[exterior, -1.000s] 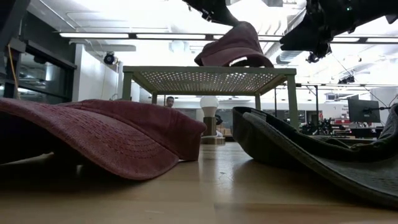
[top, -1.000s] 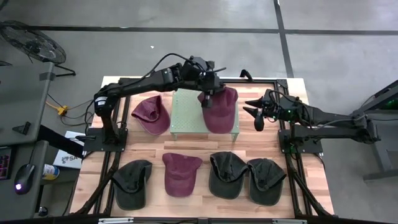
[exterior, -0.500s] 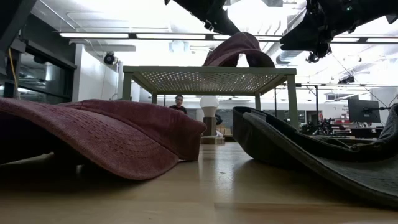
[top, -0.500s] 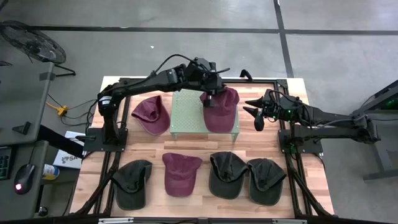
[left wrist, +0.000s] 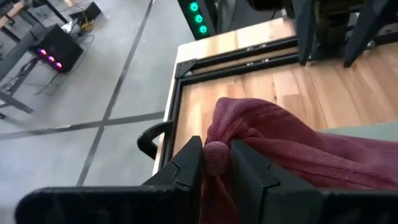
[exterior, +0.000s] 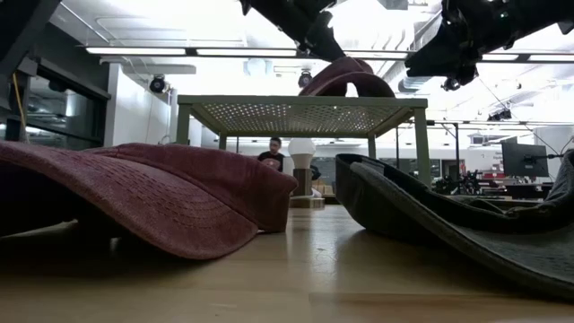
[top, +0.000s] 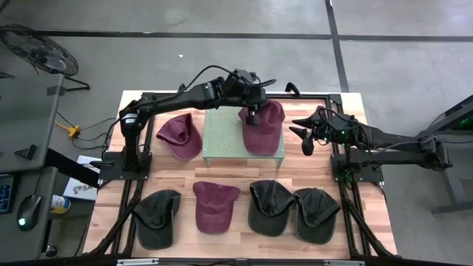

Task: Pick & Place hat
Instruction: Put the right red cap on the shelf, then put the right black cap on the shelf

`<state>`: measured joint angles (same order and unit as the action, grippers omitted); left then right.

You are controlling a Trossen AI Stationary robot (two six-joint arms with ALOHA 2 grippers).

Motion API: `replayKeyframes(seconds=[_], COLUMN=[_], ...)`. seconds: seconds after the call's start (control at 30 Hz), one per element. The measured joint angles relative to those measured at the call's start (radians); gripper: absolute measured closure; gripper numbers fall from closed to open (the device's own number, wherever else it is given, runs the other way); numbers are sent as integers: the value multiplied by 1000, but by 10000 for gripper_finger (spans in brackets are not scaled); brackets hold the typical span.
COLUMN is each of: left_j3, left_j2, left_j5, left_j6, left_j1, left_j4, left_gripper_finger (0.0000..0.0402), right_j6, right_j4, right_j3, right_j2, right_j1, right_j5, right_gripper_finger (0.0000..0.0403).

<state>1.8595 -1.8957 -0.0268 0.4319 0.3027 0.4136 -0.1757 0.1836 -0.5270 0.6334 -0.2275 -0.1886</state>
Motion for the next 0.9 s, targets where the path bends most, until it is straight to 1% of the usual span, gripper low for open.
replayKeyframes(seconds=[0.1, 0.17, 0.3, 0.43, 0.57, 0.67, 0.77, 0.9], left_j3=[0, 0, 0, 0, 0, 0, 0, 0], left_j2=[-1, -1, -1, -1, 13, 53, 101, 172], left_j5=[-29, -31, -31, -44, -113, -150, -174, -193], left_j6=[-12, -14, -14, -11, 13, 36, 36, 33], left_j1=[-1, -1, -1, -1, -2, -2, -2, -2], left_j4=[12, 18, 33, 34, 46, 83, 169, 362], left_gripper_finger=[300, 275, 244, 231, 223, 219, 219, 218], right_j6=[-4, -5, -7, -8, -28, -31, -33, -33], right_j4=[4, 3, 4, 5, 15, 20, 19, 22], right_j3=[0, 0, 0, 0, 0, 0, 0, 0], right_j2=[0, 0, 0, 0, 0, 0, 0, 0], right_j1=[0, 0, 0, 0, 0, 0, 0, 0], right_j5=[0, 0, 0, 0, 0, 0, 0, 0], right_gripper_finger=[268, 268, 268, 268, 268, 268, 268, 268])
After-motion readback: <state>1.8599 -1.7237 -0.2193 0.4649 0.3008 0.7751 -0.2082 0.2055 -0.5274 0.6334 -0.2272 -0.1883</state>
